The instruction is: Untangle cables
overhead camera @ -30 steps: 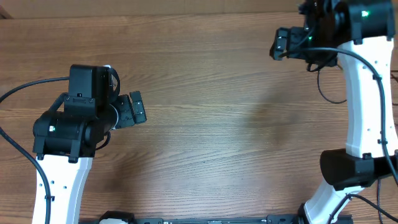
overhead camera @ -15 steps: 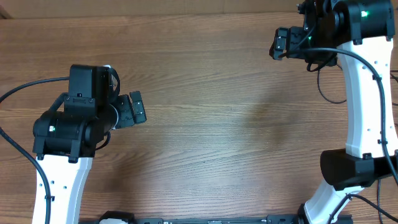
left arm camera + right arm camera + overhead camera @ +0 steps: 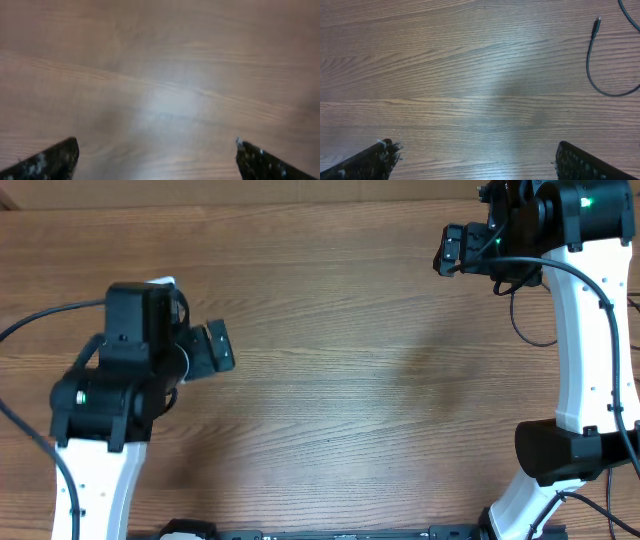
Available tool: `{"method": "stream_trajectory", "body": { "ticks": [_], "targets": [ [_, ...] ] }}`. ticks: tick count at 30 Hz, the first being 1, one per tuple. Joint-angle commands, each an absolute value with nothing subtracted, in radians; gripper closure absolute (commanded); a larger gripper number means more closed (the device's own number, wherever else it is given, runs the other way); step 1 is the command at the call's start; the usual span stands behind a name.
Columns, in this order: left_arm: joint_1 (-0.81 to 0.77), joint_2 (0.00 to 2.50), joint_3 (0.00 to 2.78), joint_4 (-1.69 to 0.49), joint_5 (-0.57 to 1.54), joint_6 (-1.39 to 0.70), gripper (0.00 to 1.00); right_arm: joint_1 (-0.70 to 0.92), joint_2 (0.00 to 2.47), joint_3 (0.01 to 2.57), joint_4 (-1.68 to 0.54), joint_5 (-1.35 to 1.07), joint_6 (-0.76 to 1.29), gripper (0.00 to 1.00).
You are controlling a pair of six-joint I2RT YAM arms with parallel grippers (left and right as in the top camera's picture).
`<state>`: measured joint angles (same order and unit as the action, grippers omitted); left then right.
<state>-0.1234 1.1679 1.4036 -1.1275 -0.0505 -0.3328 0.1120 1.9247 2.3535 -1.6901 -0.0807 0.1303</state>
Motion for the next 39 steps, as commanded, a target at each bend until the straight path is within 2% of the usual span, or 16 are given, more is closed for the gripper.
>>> {"method": "stream_trajectory", "body": {
  "ticks": [1,5,13,19,26,32,34,39],
  "targets": [
    [-0.12,1.017,1.246,-0.894,0.046,-0.266,0.01,0.111,1.923,2.357,-1.685,-0.084,0.129,0.0],
    [-0.12,0.833,0.951,-0.521,0.12,-0.224,0.0,0.111,1.923,2.357,-1.685,-0.084,0.129,0.0],
    [-0.118,0.458,0.299,0.294,0.097,-0.224,0.0,0.111,1.923,2.357,-1.685,-0.084,0.129,0.0],
    [-0.117,0.313,-0.001,0.616,0.015,-0.233,0.01,0.111,1.923,2.357,-1.685,-0.084,0.129,0.0],
    [-0.117,0.222,0.005,0.353,-0.059,-0.231,0.01,0.111,1.923,2.357,-1.685,-0.084,0.129,0.0],
    [-0.095,0.084,0.005,-0.054,-0.086,-0.224,0.0,0.111,1.923,2.357,-1.685,-0.084,0.129,0.0],
    [-0.067,0.019,0.006,-0.081,-0.015,-0.115,0.0,0.111,1.923,2.357,-1.685,-0.084,0.129,0.0],
    [-0.048,0.003,0.006,-0.082,-0.007,-0.074,0.0,0.111,1.923,2.357,-1.685,-0.084,0.129,0.0]
  ]
}}
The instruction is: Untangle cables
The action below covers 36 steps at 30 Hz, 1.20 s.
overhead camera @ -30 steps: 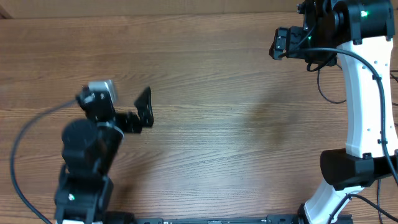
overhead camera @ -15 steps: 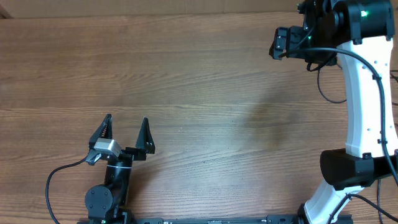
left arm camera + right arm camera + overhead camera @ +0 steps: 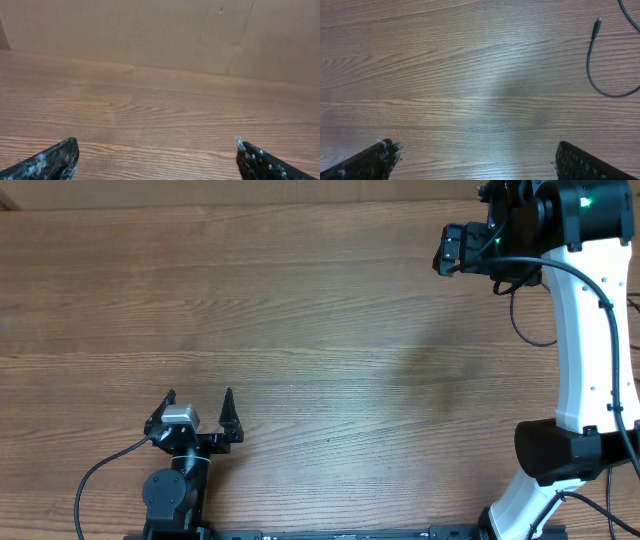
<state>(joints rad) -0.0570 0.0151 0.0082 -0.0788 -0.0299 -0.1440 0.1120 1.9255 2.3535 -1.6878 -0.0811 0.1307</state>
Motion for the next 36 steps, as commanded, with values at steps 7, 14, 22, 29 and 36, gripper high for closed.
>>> {"method": "stream_trajectory", "body": {
  "ticks": [7,14,22,29,36],
  "targets": [
    [-0.048,0.004,0.006,-0.079,-0.003,-0.105,0.0,0.111,1.923,2.357,-1.685,-0.084,0.129,0.0],
    [-0.048,0.004,0.006,-0.079,-0.003,-0.105,0.0,0.111,1.923,2.357,-1.685,-0.084,0.129,0.0],
    [-0.048,0.004,0.006,-0.079,-0.003,-0.105,0.01,0.111,1.923,2.357,-1.685,-0.084,0.129,0.0],
    [-0.048,0.004,0.006,-0.079,-0.003,-0.105,0.0,0.111,1.925,2.357,-1.685,-0.084,0.129,0.0],
    [-0.048,0.004,0.006,-0.079,-0.003,-0.105,0.0,0.111,1.889,2.358,-1.689,-0.068,0.127,0.0]
  ]
}}
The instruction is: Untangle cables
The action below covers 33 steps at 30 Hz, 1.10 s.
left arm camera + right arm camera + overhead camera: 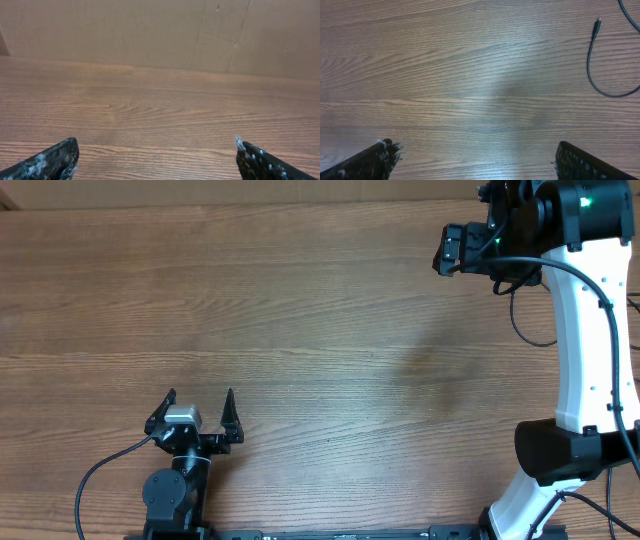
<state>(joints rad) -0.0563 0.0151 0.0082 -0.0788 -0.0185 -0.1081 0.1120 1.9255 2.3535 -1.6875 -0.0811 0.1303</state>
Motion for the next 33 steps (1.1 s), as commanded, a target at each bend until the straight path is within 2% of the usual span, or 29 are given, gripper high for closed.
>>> {"method": "stream_trajectory", "body": {
  "ticks": [1,4,9,12,18,22,26,27,28,33],
  "targets": [
    [-0.048,0.004,0.006,-0.079,-0.003,-0.105,0.0,0.111,1.879,2.358,-1.692,-0.049,0.125,0.0],
    [-0.048,0.004,0.006,-0.079,-0.003,-0.105,0.0,0.111,1.773,2.357,-1.652,0.017,0.125,0.0],
    [-0.048,0.004,0.006,-0.079,-0.003,-0.105,0.0,0.111,1.605,2.346,-1.368,-0.146,0.126,0.0],
    [-0.048,0.004,0.006,-0.079,-0.003,-0.105,0.0,0.111,1.521,2.232,-1.204,-0.21,0.126,0.0],
    [-0.048,0.004,0.006,-0.079,-0.003,-0.105,0.0,0.111,1.304,1.764,-0.839,-0.257,0.13,0.0],
    [-0.048,0.004,0.006,-0.079,-0.003,-0.105,0.01,0.111,1.081,1.296,-0.318,-0.331,0.13,0.0],
    [-0.048,0.004,0.006,-0.079,-0.003,-0.105,0.0,0.111,0.896,0.946,0.079,-0.334,0.129,0.0],
    [-0.048,0.004,0.006,-0.079,-0.004,-0.105,0.0,0.111,0.884,0.926,0.099,-0.334,0.129,0.0],
    [-0.048,0.004,0.006,-0.078,-0.003,-0.105,0.0,0.111,0.817,0.809,0.223,-0.334,0.129,0.0],
    [-0.048,0.004,0.006,-0.079,-0.003,-0.105,0.01,0.111,0.652,0.479,0.563,-0.334,0.129,0.0]
  ]
}}
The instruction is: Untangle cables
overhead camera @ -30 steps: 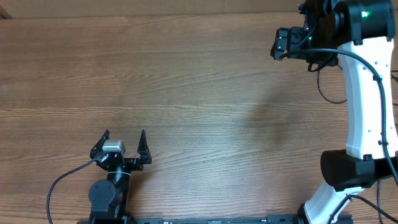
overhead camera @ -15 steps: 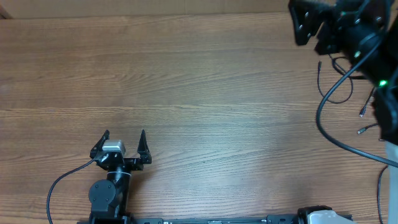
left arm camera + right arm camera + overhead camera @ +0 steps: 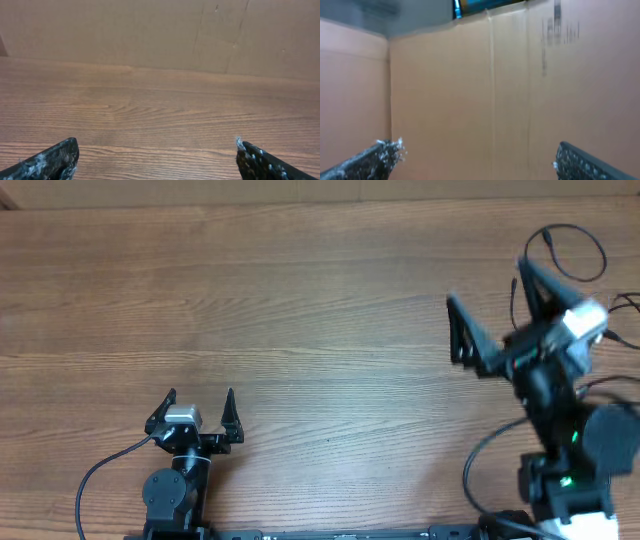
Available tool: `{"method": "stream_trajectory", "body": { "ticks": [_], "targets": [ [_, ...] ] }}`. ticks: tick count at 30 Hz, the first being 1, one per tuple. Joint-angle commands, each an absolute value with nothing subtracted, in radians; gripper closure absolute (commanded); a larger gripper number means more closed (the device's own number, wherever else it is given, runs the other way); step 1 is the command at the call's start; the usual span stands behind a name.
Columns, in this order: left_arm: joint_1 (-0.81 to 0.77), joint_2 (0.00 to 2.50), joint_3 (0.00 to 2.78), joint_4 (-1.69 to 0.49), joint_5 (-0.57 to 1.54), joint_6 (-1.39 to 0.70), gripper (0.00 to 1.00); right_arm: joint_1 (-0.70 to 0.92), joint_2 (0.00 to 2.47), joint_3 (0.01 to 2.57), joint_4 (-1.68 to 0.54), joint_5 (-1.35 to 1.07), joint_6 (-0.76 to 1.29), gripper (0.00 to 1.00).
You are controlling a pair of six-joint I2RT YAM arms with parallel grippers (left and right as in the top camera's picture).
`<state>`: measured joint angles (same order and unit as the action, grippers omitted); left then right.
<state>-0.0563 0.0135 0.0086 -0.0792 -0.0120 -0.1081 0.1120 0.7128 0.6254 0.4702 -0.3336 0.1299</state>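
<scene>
A thin black cable (image 3: 600, 244) lies in a loop at the table's far right corner, its plug end pointing left. Only this one cable shows, and no gripper touches it. My right gripper (image 3: 487, 282) is open, blurred, just near and left of the loop. Its wrist view shows only the cardboard wall (image 3: 470, 90) between the spread fingers (image 3: 375, 160). My left gripper (image 3: 200, 394) rests open at the front left, with nothing between its fingers (image 3: 55, 160), facing across the bare table.
A cardboard wall (image 3: 150, 30) closes off the table's far edge. The wooden table (image 3: 320, 330) stretches between the two arms. The right arm's own black wires (image 3: 625, 302) hang beside its base at the right edge.
The right arm was stretched over the far right with its gripper facing down at the table. Now it is folded back near the front right, facing the cardboard wall. The left arm has not moved.
At first the left arm reached over the table's left part, gripper open and facing down, while the right hung over the far right. Then the left arm was folded at the front edge and stayed there. Now the right arm has drawn back too. Both grippers stayed open throughout.
</scene>
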Motion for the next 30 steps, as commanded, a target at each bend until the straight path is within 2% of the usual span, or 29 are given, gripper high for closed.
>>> {"method": "stream_trajectory", "body": {
  "ticks": [1,5,7,12,17,22,25,30],
  "targets": [
    [-0.048,0.004,0.006,-0.079,-0.003,-0.105,0.01,0.111,0.632,0.427,0.618,-0.334,0.129,0.0],
    [-0.048,0.004,0.006,-0.079,-0.003,-0.105,0.0,0.111,0.544,0.126,0.919,-0.334,0.129,0.0],
    [-0.048,0.004,0.006,-0.079,-0.003,-0.105,0.01,0.111,0.511,0.019,0.999,-0.331,0.129,0.0],
    [-0.048,0.004,0.006,-0.079,-0.003,-0.105,0.0,0.109,0.417,0.009,0.757,-0.286,0.125,0.0],
    [-0.048,0.004,0.006,-0.079,-0.003,-0.105,0.0,0.109,0.241,0.009,0.386,-0.173,0.125,0.0],
    [-0.048,0.004,0.006,-0.079,-0.003,-0.105,0.0,0.108,0.002,0.009,-0.083,-0.064,0.126,0.0],
    [-0.048,0.004,0.006,-0.079,-0.003,-0.105,0.01,0.104,0.009,0.009,-0.087,-0.014,0.114,0.0],
    [-0.048,0.004,0.006,-0.079,-0.003,-0.105,0.01,0.104,0.003,0.009,-0.088,-0.016,-0.064,0.0]
  ]
}}
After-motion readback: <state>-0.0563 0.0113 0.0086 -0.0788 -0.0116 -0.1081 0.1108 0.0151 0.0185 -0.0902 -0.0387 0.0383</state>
